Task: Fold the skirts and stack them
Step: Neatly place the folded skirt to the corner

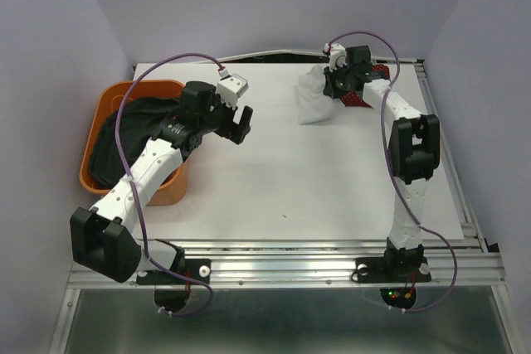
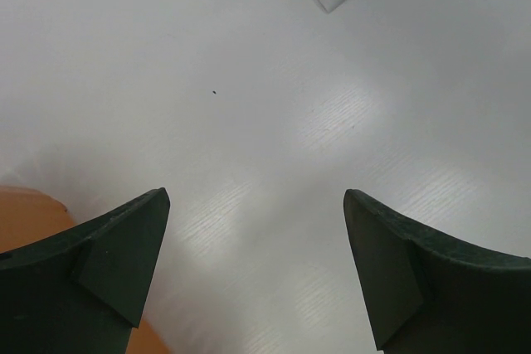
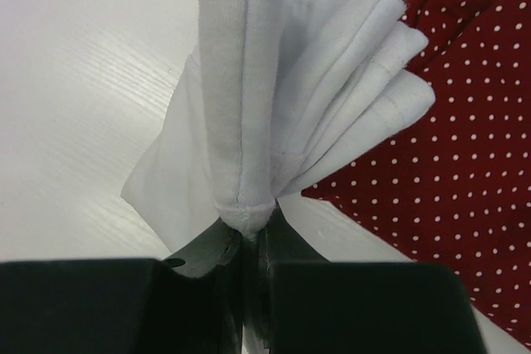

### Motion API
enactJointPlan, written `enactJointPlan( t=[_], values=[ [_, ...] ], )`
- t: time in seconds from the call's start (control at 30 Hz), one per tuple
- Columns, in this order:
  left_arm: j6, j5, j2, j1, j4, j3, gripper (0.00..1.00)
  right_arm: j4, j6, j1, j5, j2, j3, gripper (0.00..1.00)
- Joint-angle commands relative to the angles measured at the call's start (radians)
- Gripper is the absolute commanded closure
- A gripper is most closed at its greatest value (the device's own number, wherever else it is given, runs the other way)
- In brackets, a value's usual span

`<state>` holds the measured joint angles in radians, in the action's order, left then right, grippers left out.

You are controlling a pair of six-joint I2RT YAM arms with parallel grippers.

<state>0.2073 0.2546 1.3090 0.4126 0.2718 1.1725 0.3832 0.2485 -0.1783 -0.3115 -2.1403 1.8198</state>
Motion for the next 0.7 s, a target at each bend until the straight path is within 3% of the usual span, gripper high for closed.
enactJointPlan(
  t=[0.0,0.27,0.67],
  values=[
    [0.017,0.023,-0.054,0.002,-0.023,-0.014,0.01,0.002,0.057,0.020,-0.020,-0.029,0.142,0.99],
    [0.012,0.031,-0.056,0.002,-0.033,-0.034,0.01,0.036,0.043,0.078,-0.041,-0.096,0.324,0.99],
    [0.010,0.028,-0.030,0.002,-0.028,-0.027,0.01,0.048,0.070,0.169,-0.106,-0.147,0.368,0.99]
  ],
)
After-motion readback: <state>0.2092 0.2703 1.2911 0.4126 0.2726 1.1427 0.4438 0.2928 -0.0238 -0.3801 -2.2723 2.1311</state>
